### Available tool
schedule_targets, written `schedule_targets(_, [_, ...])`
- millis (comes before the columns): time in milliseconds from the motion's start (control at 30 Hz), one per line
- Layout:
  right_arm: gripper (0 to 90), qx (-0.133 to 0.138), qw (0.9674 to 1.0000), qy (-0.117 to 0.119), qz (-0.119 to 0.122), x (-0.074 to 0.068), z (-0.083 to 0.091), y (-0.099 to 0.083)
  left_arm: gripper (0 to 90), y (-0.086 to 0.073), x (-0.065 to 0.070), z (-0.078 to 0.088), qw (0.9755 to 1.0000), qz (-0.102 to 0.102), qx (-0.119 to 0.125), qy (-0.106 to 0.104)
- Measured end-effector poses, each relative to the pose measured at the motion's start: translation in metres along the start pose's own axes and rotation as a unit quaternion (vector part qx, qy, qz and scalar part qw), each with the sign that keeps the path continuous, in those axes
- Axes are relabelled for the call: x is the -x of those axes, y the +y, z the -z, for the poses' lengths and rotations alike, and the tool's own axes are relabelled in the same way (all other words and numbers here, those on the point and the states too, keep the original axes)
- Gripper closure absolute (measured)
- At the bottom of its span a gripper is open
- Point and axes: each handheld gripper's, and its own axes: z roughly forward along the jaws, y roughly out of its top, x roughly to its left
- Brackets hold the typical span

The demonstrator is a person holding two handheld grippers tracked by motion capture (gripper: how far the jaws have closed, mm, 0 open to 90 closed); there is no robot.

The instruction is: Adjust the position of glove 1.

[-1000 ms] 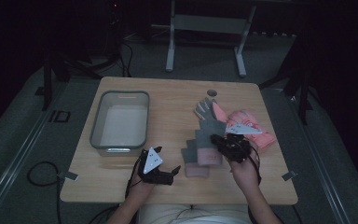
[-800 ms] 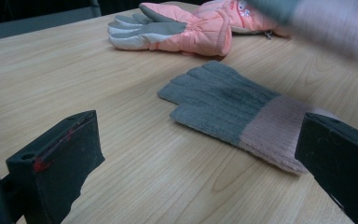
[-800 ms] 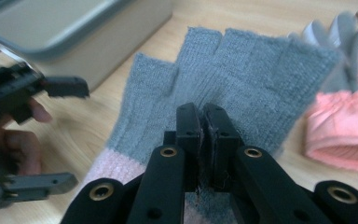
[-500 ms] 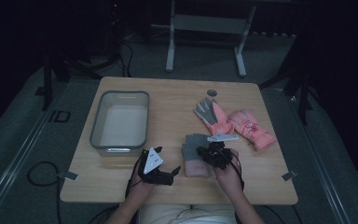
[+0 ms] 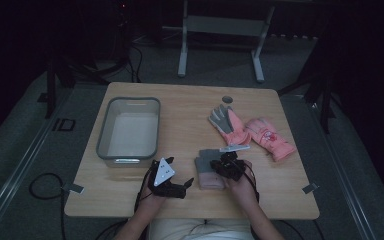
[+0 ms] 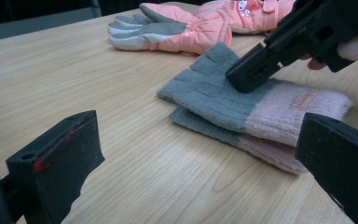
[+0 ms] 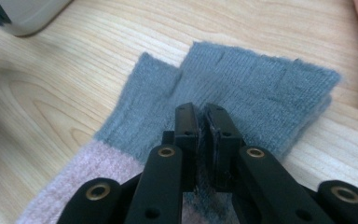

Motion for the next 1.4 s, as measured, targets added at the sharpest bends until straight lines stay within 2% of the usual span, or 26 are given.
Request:
schedule_targets(67, [82.9, 0.001, 1.0000, 0.005, 0.004, 0.002, -0.003, -0.003, 0.1, 0.000, 0.001, 0.000, 1.0000, -0.007, 0.003, -0.001])
schedule_targets(167, [82.9, 0.007, 0.9999, 0.015, -0.002, 0.004, -0.004, -0.007, 0.1, 0.000, 0.001, 0.000, 1.0000, -0.008, 0.000, 0.000])
schedule_targets(300, [82.2, 0.007, 0.9997, 0.023, 0.007, 0.003, -0.005, -0.006, 0.1, 0.000, 0.001, -0.001, 0.9999, -0.002, -0.001, 0.016])
schedule_targets(333, [81.2, 0.007, 0.9997, 0.023, 0.008, 0.003, -0.005, -0.006, 0.1, 0.000, 0.001, 0.000, 0.9998, -0.001, 0.004, 0.017])
schedule_targets(400, [77.2, 0.012, 0.9995, 0.028, 0.008, 0.004, -0.001, -0.004, 0.1, -0.001, 0.002, 0.002, 0.9997, -0.012, 0.017, 0.014])
schedule_targets(467, [74.4, 0.021, 0.9993, 0.030, 0.011, 0.006, 0.006, 0.000, 0.1, 0.001, 0.003, 0.001, 0.9998, -0.017, 0.011, 0.001])
schedule_targets(600, [68.2, 0.036, 0.9988, 0.019, 0.027, 0.013, 0.017, 0.007, 0.1, 0.009, 0.009, 0.003, 0.9992, -0.040, 0.001, 0.005])
schedule_targets(667, [64.8, 0.043, 0.9982, 0.011, 0.039, 0.023, 0.023, 0.014, 4.9, 0.016, 0.012, 0.006, 0.9992, -0.039, -0.005, -0.002])
schedule_targets(733, [63.1, 0.055, 0.9967, 0.025, 0.054, 0.032, 0.029, 0.017, 6.6, 0.022, 0.016, 0.007, 0.9995, -0.033, -0.003, -0.004])
schedule_targets(800, [62.2, 0.050, 0.9967, 0.030, 0.057, 0.037, 0.029, 0.017, 10.7, 0.027, 0.020, 0.006, 0.9994, -0.025, -0.020, -0.011])
schedule_targets(833, [61.9, 0.045, 0.9969, 0.031, 0.057, 0.040, 0.028, 0.017, 11.6, 0.029, 0.023, 0.004, 0.9990, -0.029, -0.029, -0.018])
schedule_targets(867, [61.6, 0.043, 0.9968, 0.033, 0.058, 0.043, 0.027, 0.018, 11.6, 0.030, 0.025, 0.003, 0.9981, -0.039, -0.030, -0.038])
schedule_targets(900, [61.0, 0.040, 0.9970, 0.036, 0.055, 0.045, 0.025, 0.018, 11.6, 0.032, 0.029, 0.002, 0.9960, -0.054, -0.028, -0.065])
schedule_targets(933, [60.1, 0.036, 0.9972, 0.039, 0.052, 0.047, 0.023, 0.020, 11.7, 0.033, 0.031, 0.000, 0.9949, -0.064, -0.031, -0.071])
schedule_targets(1000, [59.2, 0.035, 0.9971, 0.044, 0.051, 0.049, 0.020, 0.023, 11.8, 0.035, 0.039, -0.006, 0.9916, -0.097, -0.041, -0.075])
schedule_targets(1033, [57.9, 0.033, 0.9970, 0.047, 0.051, 0.049, 0.018, 0.024, 11.9, 0.036, 0.043, -0.010, 0.9894, -0.108, -0.048, -0.085])
schedule_targets(1100, [56.1, 0.027, 0.9970, 0.043, 0.059, 0.049, 0.012, 0.026, 11.9, 0.038, 0.047, -0.017, 0.9862, -0.112, -0.060, -0.106])
schedule_targets(1200, [53.7, 0.017, 0.9973, 0.043, 0.057, 0.052, 0.003, 0.030, 11.9, 0.037, 0.051, -0.030, 0.9808, -0.126, -0.089, -0.119])
schedule_targets(1233, [52.1, 0.013, 0.9974, 0.043, 0.056, 0.053, -0.001, 0.032, 11.9, 0.037, 0.051, -0.033, 0.9801, -0.126, -0.094, -0.122])
schedule_targets(1267, [51.6, 0.010, 0.9975, 0.043, 0.056, 0.053, -0.003, 0.033, 12.9, 0.036, 0.051, -0.036, 0.9783, -0.133, -0.099, -0.124])
schedule_targets(1300, [51.1, 0.007, 0.9975, 0.043, 0.057, 0.054, -0.006, 0.034, 14.9, 0.035, 0.052, -0.040, 0.9752, -0.144, -0.108, -0.129])
schedule_targets(1367, [49.9, 0.003, 0.9974, 0.043, 0.057, 0.054, -0.009, 0.035, 16.3, 0.035, 0.053, -0.042, 0.9742, -0.147, -0.111, -0.130])
schedule_targets(1400, [49.2, 0.000, 0.9975, 0.042, 0.057, 0.055, -0.011, 0.035, 16.3, 0.033, 0.055, -0.045, 0.9700, -0.166, -0.115, -0.135])
